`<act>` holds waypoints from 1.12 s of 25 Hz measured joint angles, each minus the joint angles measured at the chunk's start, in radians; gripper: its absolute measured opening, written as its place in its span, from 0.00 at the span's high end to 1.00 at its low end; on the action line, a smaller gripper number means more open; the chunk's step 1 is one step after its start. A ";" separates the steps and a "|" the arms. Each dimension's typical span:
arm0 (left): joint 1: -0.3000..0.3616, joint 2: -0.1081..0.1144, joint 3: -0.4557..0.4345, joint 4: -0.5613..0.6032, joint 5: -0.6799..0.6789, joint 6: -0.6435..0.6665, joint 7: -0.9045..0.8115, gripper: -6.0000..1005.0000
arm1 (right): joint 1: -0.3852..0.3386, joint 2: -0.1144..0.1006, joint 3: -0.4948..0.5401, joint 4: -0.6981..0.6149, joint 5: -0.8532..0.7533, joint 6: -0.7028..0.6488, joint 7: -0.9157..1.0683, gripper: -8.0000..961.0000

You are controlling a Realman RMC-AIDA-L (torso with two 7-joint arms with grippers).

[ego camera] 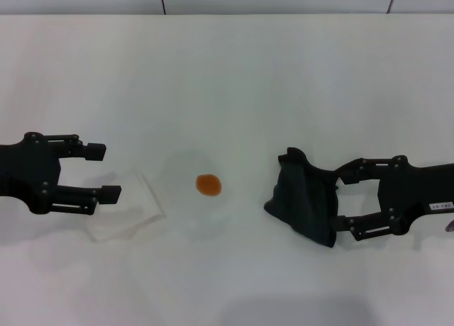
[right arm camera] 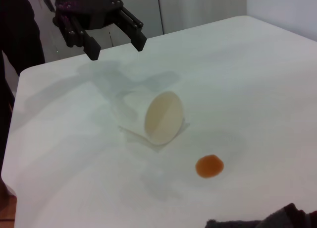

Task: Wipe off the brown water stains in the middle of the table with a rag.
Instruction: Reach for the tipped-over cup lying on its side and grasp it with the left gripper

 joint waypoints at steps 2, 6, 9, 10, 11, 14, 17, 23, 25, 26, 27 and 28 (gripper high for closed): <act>0.000 0.000 0.001 0.000 0.000 0.000 0.000 0.17 | 0.000 0.000 0.001 0.003 0.000 0.000 0.000 0.12; 0.000 -0.001 0.001 0.000 0.000 -0.001 -0.002 0.17 | 0.000 0.000 0.001 0.009 0.000 0.000 0.000 0.12; 0.000 -0.001 0.001 0.000 0.000 -0.001 -0.002 0.17 | 0.001 0.000 0.001 0.010 0.000 0.000 0.000 0.12; 0.000 -0.001 0.001 0.000 0.000 -0.001 -0.002 0.17 | 0.001 0.000 0.001 0.010 0.000 0.000 0.000 0.12; 0.000 -0.002 0.001 0.000 0.000 -0.001 -0.003 0.17 | 0.001 0.000 0.001 0.010 0.000 0.000 0.000 0.12; 0.000 -0.002 0.001 0.000 0.000 0.000 -0.005 0.17 | 0.001 0.000 0.001 0.011 0.000 0.000 0.000 0.12; 0.000 -0.001 -0.001 0.000 0.000 0.000 -0.013 0.17 | 0.000 0.000 0.001 0.011 0.006 0.000 0.000 0.12; -0.002 0.020 -0.026 0.000 0.009 -0.003 -0.034 0.17 | 0.000 0.000 -0.001 0.022 0.026 0.000 0.000 0.12; -0.012 0.040 -0.027 0.000 0.020 -0.004 -0.057 0.17 | 0.000 0.000 -0.002 0.031 0.038 0.000 0.000 0.12; -0.019 0.045 -0.027 0.000 0.029 -0.003 -0.064 0.17 | 0.000 0.000 -0.003 0.033 0.043 0.000 0.000 0.12; -0.030 0.053 -0.027 0.000 0.043 0.001 -0.077 0.17 | 0.000 0.000 -0.004 0.036 0.047 0.000 0.000 0.12; -0.043 0.059 -0.025 0.000 0.061 0.007 -0.088 0.17 | 0.000 0.000 -0.005 0.038 0.051 0.000 0.000 0.12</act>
